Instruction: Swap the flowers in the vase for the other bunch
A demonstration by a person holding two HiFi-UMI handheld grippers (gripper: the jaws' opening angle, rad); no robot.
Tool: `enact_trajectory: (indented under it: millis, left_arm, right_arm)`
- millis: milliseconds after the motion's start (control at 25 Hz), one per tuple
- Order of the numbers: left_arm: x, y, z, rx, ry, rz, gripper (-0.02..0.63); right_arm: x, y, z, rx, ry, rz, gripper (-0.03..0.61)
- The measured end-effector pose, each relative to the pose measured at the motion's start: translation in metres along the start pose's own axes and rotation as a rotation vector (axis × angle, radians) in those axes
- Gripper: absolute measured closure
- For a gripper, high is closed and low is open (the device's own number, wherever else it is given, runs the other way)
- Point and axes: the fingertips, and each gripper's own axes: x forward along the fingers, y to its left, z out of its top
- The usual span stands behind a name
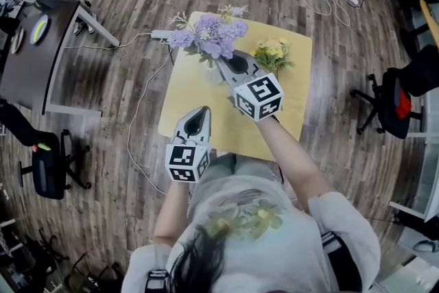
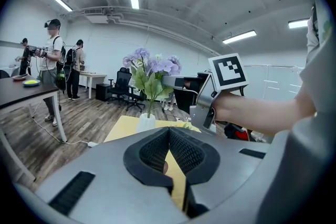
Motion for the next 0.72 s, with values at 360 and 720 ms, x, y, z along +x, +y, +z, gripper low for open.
enact_trajectory:
  millis: [360, 720]
  left_arm:
    - [-0.005, -0.024, 0.017, 0.011, -0.027, 0.035, 0.595]
    - [-0.015, -0.052, 0.027, 0.015, -0.053, 0.045, 0.595]
  right_arm:
    - [-0.027, 0.005, 0.059, -0.075, -0.087, 0.051, 0.538]
    - [-0.070, 0.021, 0.114, -0.054, -0.174, 0.109, 0.538]
